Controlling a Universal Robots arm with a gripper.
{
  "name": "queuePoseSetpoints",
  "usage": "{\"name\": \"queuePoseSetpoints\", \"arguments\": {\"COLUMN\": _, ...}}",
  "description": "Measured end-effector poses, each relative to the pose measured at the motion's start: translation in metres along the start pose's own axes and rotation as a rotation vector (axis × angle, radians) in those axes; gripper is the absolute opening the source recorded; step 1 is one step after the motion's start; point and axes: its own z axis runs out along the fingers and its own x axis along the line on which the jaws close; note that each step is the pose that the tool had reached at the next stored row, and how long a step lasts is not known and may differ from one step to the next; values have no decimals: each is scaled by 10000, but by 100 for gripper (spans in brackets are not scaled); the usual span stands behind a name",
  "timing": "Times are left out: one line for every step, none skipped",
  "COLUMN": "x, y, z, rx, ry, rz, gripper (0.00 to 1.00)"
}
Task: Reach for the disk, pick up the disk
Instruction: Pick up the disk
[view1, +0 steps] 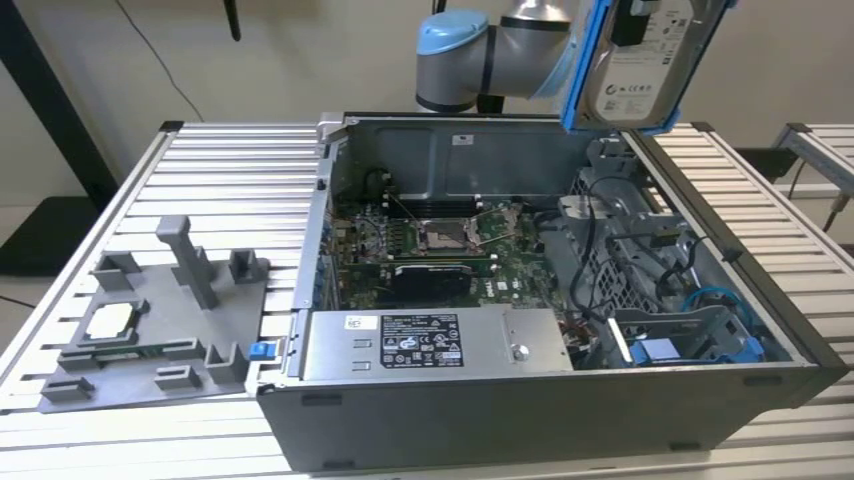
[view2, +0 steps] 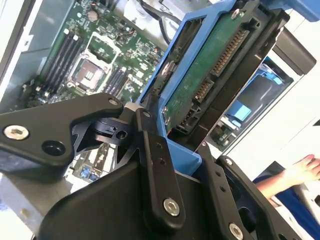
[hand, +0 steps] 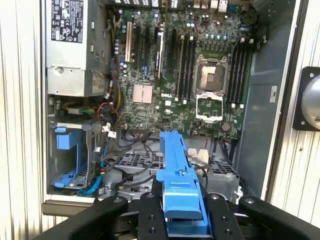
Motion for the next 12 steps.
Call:
{"name": "queuePoseSetpoints", "arguments": {"x": 32, "y": 2, "z": 1, "rx": 0, "ry": 1, "rz": 0, "gripper": 0}}
{"name": "queuePoseSetpoints", "arguments": {"x": 65, "y": 4, "z": 3, "rx": 0, "ry": -1, "rz": 1, "gripper": 0}}
{"name": "queuePoseSetpoints", "arguments": {"x": 97, "y": 5, "z": 4, "rx": 1, "ry": -1, "rz": 2, "gripper": 0}}
{"name": "queuePoseSetpoints", "arguments": {"x": 129, "y": 7, "z": 4, "rx": 0, "ry": 1, "rz": 2, "gripper": 0}}
{"name": "queuePoseSetpoints", "arguments": {"x": 160, "y": 9, "z": 5, "rx": 0, "ry": 0, "rz": 2, "gripper": 0}}
{"name": "queuePoseSetpoints", "arguments": {"x": 193, "y": 11, "z": 7, "rx": 0, "ry": 0, "rz": 3, "gripper": 0}}
{"name": "queuePoseSetpoints", "arguments": {"x": 228, "y": 13, "z": 8, "rx": 0, "ry": 0, "rz": 3, "gripper": 0}}
{"name": "queuePoseSetpoints", "arguments": {"x": 266, "y": 15, "z": 8, "rx": 0, "ry": 0, "rz": 4, "gripper": 0}}
{"name": "queuePoseSetpoints", "arguments": {"x": 308, "y": 17, "z": 9, "rx": 0, "ry": 1, "rz": 6, "gripper": 0}}
{"name": "queuePoseSetpoints", "arguments": {"x": 351, "y": 20, "z": 11, "rx": 0, "ry": 1, "rz": 7, "gripper": 0}}
{"name": "queuePoseSetpoints", "arguments": {"x": 392, "y": 22, "z": 13, "rx": 0, "ry": 0, "rz": 7, "gripper": 0}}
{"name": "queuePoseSetpoints", "arguments": {"x": 433, "y": 24, "z": 15, "rx": 0, "ry": 1, "rz": 7, "gripper": 0}}
